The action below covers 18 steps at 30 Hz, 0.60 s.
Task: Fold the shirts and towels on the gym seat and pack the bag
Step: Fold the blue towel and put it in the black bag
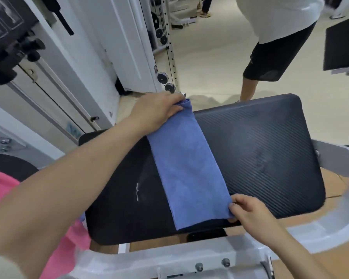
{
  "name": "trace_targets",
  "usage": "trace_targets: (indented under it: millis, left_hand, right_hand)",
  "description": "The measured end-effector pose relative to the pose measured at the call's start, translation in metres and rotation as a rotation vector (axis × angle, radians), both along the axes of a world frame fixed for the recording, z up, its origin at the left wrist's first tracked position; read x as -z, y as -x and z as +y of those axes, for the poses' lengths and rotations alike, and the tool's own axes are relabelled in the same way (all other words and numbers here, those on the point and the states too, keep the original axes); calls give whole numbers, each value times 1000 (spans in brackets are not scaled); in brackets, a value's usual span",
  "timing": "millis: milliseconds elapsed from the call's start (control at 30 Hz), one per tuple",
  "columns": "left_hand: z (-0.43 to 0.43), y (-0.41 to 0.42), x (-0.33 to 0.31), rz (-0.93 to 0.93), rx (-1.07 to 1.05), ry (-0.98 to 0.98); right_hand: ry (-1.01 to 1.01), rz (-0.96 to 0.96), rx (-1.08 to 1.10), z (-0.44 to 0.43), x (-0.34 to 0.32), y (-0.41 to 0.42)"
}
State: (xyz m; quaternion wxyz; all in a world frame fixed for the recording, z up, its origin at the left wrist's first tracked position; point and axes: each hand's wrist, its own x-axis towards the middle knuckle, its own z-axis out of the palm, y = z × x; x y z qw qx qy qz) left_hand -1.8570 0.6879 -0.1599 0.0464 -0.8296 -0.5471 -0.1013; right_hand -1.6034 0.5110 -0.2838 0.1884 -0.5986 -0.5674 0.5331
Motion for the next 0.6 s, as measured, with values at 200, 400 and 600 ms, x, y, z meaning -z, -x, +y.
trace_targets:
  millis: [200, 400, 600]
  left_hand:
    - [44, -20, 37, 6, -18, -3]
    - [6, -19, 48, -158, 15, -417]
    - [-135, -47, 139, 106, 91, -80]
  right_hand:
    - [-2, -111, 100, 5, 5, 5]
    - [-68, -141, 119, 2, 10, 7]
    - [-191, -94, 218, -11, 16, 14]
